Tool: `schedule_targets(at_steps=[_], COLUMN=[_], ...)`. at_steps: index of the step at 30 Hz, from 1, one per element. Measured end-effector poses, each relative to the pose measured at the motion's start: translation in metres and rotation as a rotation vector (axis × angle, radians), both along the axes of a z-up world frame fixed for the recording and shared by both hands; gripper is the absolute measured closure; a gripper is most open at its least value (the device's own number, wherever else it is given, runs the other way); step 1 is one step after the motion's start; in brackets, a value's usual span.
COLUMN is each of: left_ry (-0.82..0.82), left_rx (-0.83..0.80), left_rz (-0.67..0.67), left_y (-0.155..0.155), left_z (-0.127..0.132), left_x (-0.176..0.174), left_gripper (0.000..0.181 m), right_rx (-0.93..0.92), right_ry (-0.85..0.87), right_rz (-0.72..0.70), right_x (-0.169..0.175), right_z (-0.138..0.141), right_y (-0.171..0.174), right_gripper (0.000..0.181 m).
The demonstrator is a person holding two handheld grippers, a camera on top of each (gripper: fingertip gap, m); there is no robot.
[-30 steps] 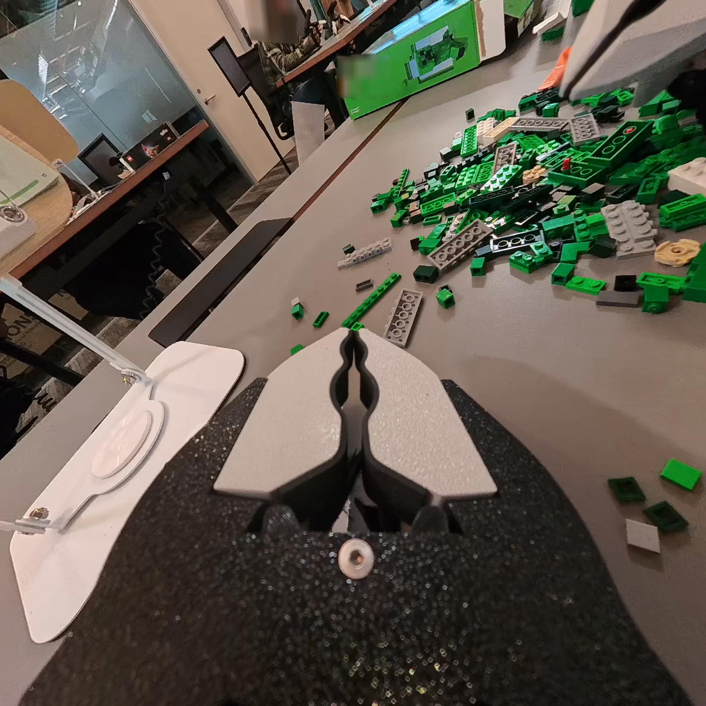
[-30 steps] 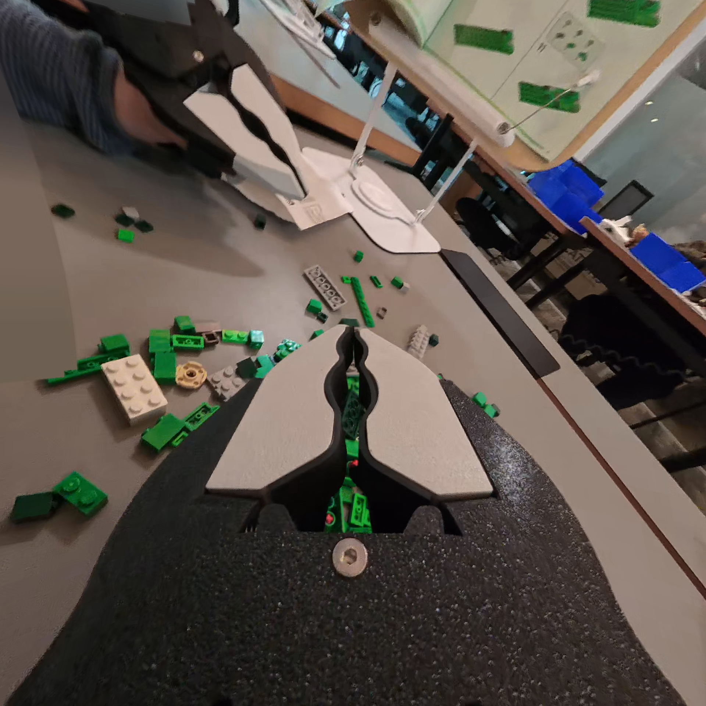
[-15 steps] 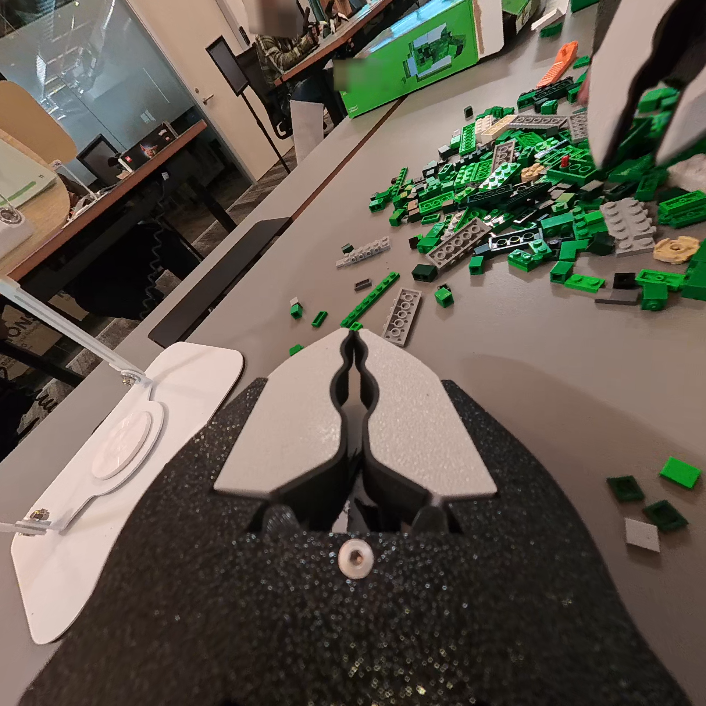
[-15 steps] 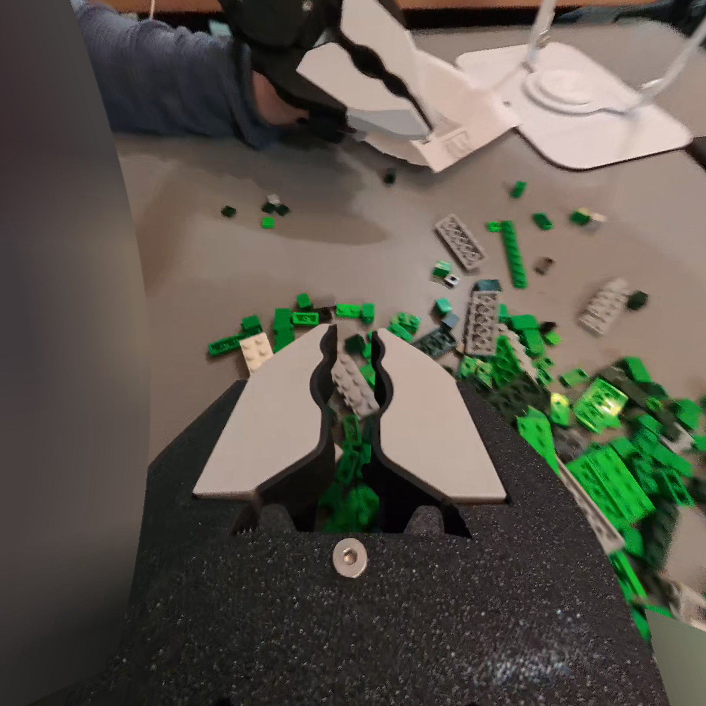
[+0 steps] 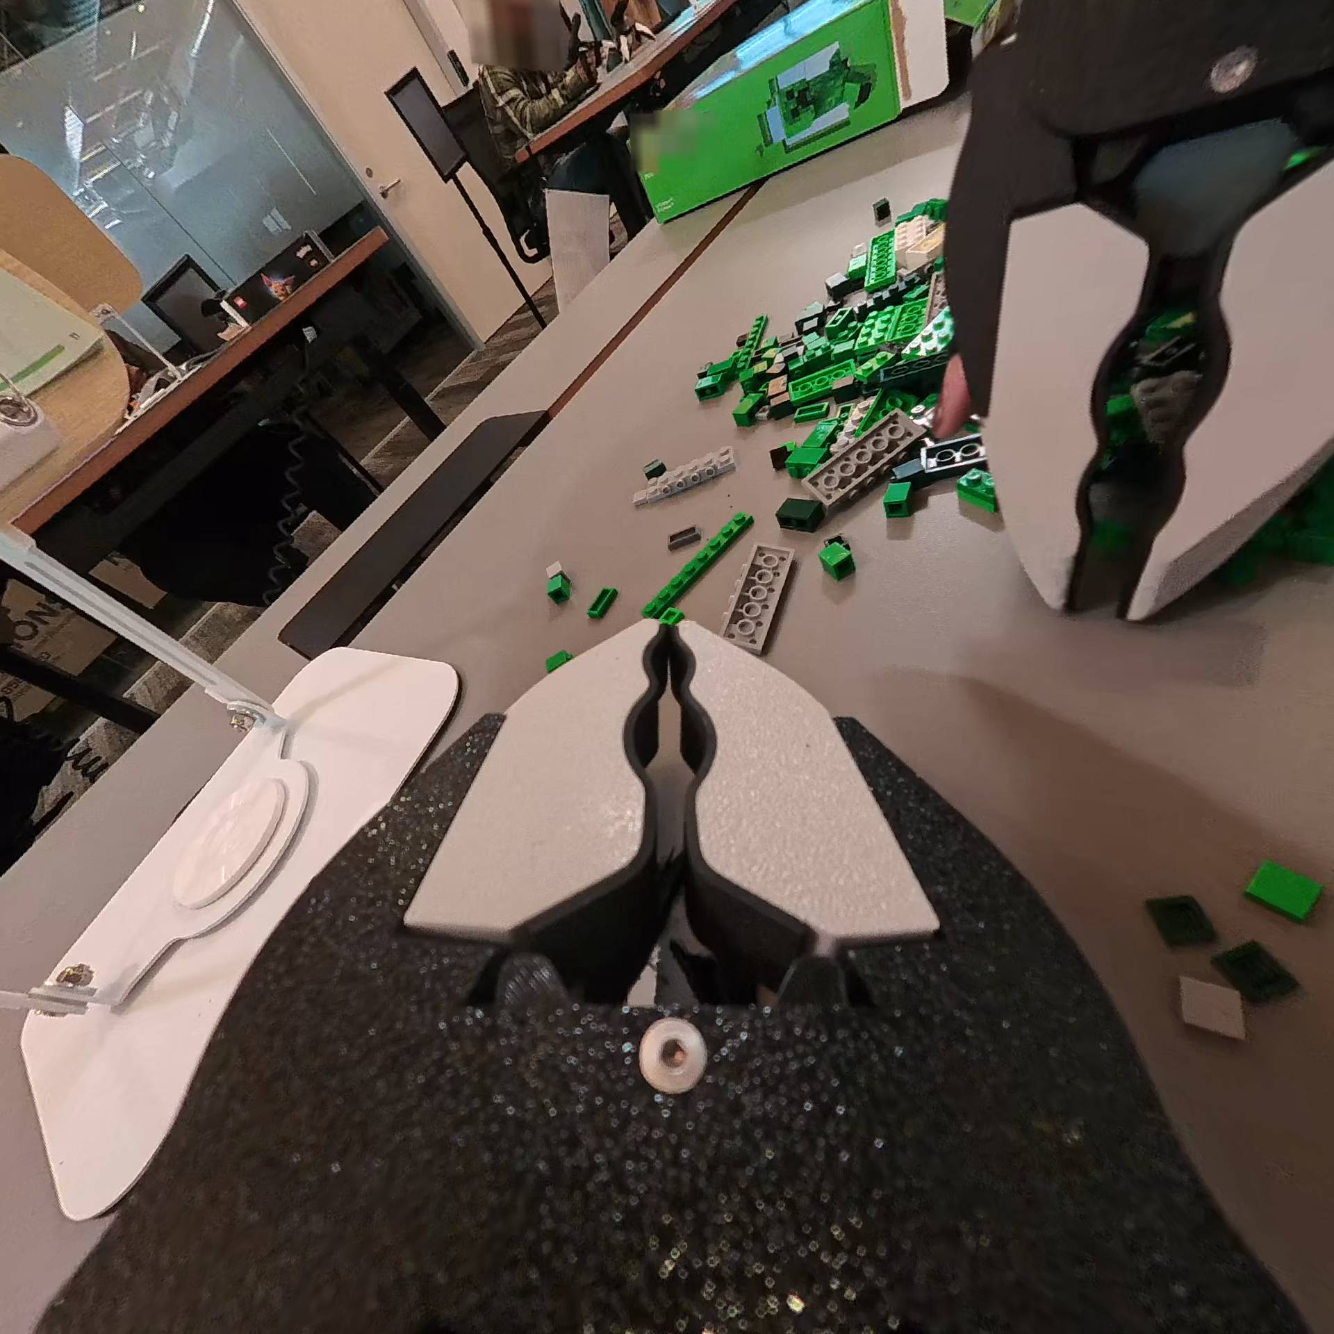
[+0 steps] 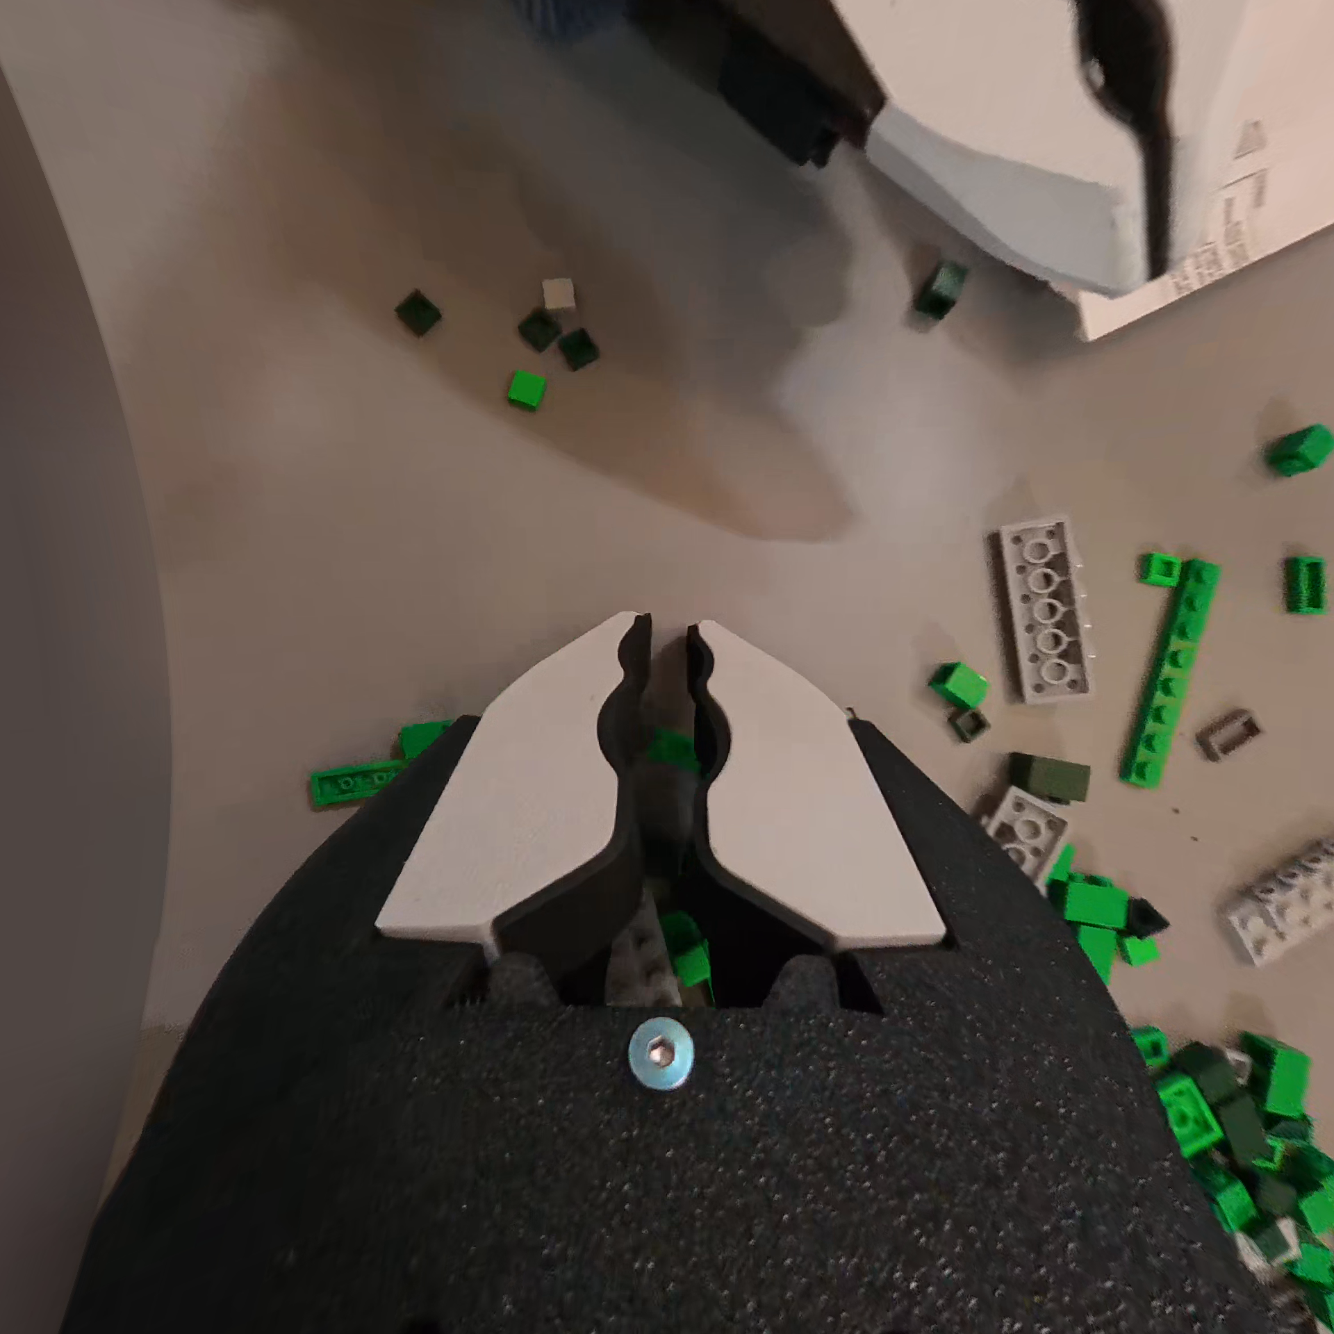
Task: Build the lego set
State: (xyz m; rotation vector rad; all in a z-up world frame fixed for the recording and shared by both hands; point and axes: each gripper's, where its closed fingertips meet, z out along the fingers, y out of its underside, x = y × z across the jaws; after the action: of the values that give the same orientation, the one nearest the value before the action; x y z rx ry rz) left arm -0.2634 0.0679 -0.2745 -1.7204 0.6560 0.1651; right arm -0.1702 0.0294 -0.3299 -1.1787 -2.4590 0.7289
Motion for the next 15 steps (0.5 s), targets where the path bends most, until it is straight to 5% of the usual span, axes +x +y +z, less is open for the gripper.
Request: schedule_targets(at_steps=[15], left_ry=[0.005], left_rx=[-0.003], left_rz=[-0.004], left_y=[0.000], left_z=[0.000], left_x=[0.001], left_gripper=[0.181], right_rx=[0.050], right_ry=[-0.042], right_rz=[0.037], right_x=[0.026], right_z=[0.000], right_y=[0.000], right_gripper=[0.163])
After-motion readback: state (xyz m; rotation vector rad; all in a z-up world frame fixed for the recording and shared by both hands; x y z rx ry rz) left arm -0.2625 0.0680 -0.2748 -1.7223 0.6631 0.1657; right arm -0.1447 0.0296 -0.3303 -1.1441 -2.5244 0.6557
